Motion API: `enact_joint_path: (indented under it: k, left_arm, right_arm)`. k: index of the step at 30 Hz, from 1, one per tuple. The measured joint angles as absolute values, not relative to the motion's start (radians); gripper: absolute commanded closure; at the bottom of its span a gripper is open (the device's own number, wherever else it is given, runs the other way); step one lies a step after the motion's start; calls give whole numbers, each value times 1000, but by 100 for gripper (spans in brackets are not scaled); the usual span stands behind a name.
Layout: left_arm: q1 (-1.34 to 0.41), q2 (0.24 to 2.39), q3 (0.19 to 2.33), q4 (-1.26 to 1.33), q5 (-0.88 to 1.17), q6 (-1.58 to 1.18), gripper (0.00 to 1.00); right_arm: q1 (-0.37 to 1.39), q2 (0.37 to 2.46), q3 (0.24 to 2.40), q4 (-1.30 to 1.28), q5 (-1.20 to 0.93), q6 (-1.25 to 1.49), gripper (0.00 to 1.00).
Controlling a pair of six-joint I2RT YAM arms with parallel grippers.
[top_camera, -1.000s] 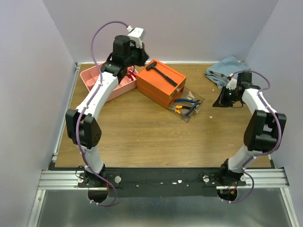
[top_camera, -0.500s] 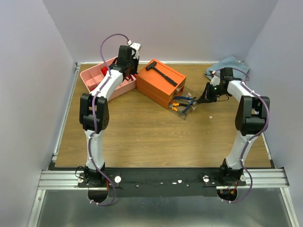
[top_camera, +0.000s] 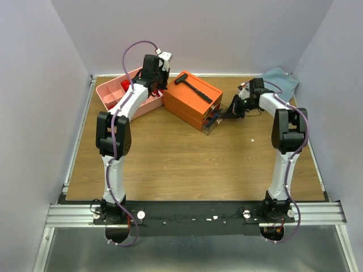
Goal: Sort the tools into containers
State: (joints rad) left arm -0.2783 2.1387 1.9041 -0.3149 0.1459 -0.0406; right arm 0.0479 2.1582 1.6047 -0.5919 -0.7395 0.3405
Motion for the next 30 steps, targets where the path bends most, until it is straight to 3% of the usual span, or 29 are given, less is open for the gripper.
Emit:
enact_joint_path:
  k: [11, 17, 19, 20, 21, 23, 24, 26, 27, 29, 30]
  left_arm:
    - [-279, 2139, 1904, -314, 147, -30, 100]
    - [-279, 2139, 1904, -313, 144, -30, 100]
    - [-281, 2139, 1904, -316, 122, -31, 95]
    - [-284, 2139, 1904, -316, 110, -32, 89]
    - [-288, 2139, 1904, -317, 81, -34, 68]
    - [-292, 2138, 1907, -318, 23, -38, 52]
    - [-295, 2136, 1908, -318, -9, -41, 35]
    - [-299, 2129, 1910, -320, -66, -43, 16]
    - [-300, 2122, 1911, -320, -96, -44, 12]
    - [-300, 2098, 1911, -321, -148, -41, 1]
    - [-300, 2089, 1911, -321, -163, -39, 1]
  right_arm:
    - [87, 2255, 1663, -403, -862, 563, 89]
    - [84, 2244, 1643, -376, -909, 576, 75]
    - [82, 2222, 1623, -390, -907, 556, 68]
    - [78, 2206, 1620, -423, -899, 535, 65]
    - [75, 2196, 1620, -447, -886, 515, 59]
    - [72, 2159, 1618, -518, -833, 441, 51]
    - [64, 2127, 1611, -553, -801, 406, 42]
    - [49, 2061, 1586, -607, -742, 338, 34]
    - [36, 2022, 1571, -634, -708, 300, 16]
    - [5, 1940, 1547, -673, -625, 239, 14]
    - [-2, 1919, 1544, -683, -605, 208, 13]
